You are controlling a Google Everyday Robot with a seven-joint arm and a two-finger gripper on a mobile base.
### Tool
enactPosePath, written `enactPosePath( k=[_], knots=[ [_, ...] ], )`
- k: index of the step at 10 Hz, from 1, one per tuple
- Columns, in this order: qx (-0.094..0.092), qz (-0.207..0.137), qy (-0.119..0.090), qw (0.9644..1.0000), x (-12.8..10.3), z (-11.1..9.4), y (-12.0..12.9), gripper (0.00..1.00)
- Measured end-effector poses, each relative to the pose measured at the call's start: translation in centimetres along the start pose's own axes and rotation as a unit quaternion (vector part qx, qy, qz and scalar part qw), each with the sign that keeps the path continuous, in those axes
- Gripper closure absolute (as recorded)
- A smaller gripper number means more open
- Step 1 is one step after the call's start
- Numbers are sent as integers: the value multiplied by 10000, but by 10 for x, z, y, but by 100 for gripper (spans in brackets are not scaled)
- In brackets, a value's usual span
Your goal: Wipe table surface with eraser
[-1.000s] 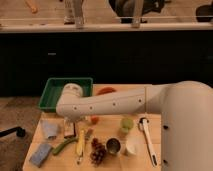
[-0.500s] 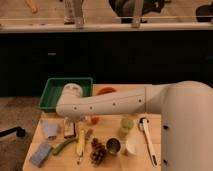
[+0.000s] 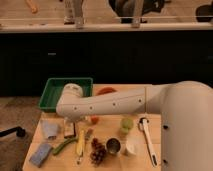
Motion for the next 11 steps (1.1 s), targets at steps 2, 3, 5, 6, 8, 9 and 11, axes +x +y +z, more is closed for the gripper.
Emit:
enactPosePath(
  k=[2,3,5,6,8,9,11],
  knots=[
    [0,0,0,10000,0,0,0,20],
    [0,0,0,10000,0,0,0,20],
    [0,0,0,10000,0,0,0,20],
    [0,0,0,10000,0,0,0,20],
    [0,-4,-1,10000,0,0,0,20],
    [-12,-25,-10,10000,0,0,0,20],
    [-82,-167,-59,9998,-4,2,-7,20]
  ],
)
